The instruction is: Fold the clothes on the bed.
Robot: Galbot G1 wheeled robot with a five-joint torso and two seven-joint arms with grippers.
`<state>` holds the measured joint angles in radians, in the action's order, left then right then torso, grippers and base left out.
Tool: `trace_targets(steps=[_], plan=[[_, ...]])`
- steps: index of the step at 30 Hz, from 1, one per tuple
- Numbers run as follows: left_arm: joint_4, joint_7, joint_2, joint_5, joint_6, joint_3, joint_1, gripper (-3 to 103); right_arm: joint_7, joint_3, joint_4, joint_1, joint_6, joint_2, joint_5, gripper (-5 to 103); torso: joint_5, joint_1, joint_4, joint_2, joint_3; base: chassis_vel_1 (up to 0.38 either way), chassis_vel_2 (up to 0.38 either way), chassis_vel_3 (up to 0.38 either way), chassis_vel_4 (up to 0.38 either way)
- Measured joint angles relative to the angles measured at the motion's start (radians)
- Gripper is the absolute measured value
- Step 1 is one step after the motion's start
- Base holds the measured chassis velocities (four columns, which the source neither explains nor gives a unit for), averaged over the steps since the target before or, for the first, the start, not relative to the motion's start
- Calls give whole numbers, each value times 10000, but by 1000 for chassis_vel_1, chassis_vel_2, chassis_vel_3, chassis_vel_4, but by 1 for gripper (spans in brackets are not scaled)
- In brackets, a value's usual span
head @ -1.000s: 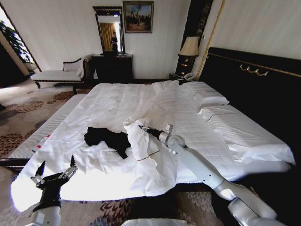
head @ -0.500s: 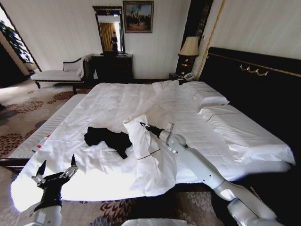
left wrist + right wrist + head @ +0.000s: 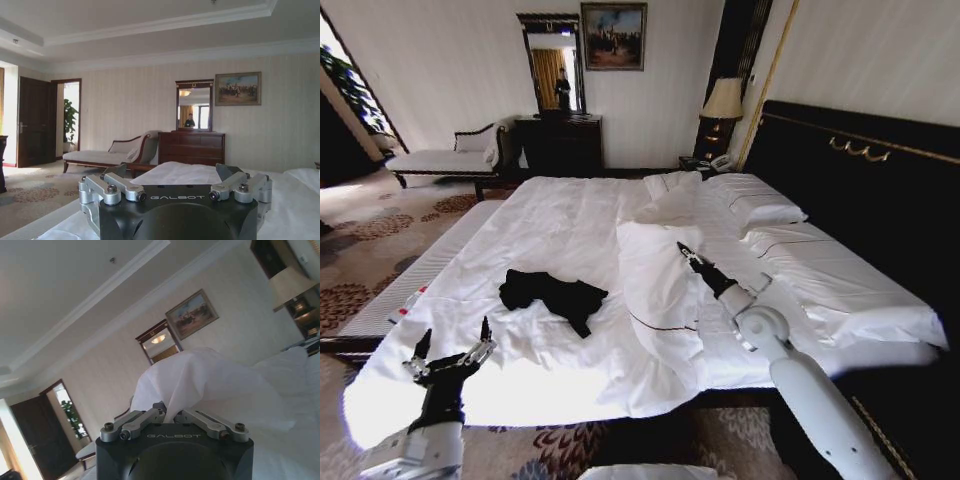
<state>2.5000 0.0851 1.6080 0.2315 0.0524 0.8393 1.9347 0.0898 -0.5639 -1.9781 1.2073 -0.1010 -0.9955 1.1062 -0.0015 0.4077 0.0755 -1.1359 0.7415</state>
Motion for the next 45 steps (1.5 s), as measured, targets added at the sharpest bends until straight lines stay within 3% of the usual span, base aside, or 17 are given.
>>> trace_targets(steps=[4, 7, 12, 25, 31, 34, 45], plan=[[-40, -36, -105, 281, -4, -34, -167, 100, -211, -1384, -680, 1465, 159, -395, -179, 3, 1, -1, 3, 0, 0, 0, 0, 0, 0], [-300, -65, -418, 813, -3, 25, -422, 100, -381, -3021, -1437, 3023, 403, -1280, -447, 3, -4, -2, 5, 0, -2, 0, 0, 0, 0], [-584, -77, -650, 1101, -4, -13, -729, 100, -703, -3880, -1664, 3952, 941, -1981, -900, 3, -4, -2, 2, -1, -1, 0, 0, 0, 0], [-1595, -85, -1464, 1954, -212, -326, -2117, 100, -3725, -6030, -1015, 5199, 2324, -3577, -1552, 3, -1, -1, -1, 0, 0, 0, 0, 0, 0], [-2083, -87, -1937, 2373, -205, -286, -2480, 100, -4790, -6658, 14, 5454, 2976, -4179, -1833, 3, 3, 3, -18, 3, 2, 0, 0, 0, 0], [-2288, -82, -2124, 2515, -205, -277, -2660, 100, -4964, -6797, 542, 5488, 3266, -4332, -2077, 3, -1, 5, -21, 4, 2, 0, 0, 0, 0], [-2783, -70, -2606, 2753, -378, -386, -3168, 100, -5469, -6044, 1578, 5292, 3506, -4850, -2428, 3, -9, 0, 10, 2, 1, 0, 0, 0, 0]])
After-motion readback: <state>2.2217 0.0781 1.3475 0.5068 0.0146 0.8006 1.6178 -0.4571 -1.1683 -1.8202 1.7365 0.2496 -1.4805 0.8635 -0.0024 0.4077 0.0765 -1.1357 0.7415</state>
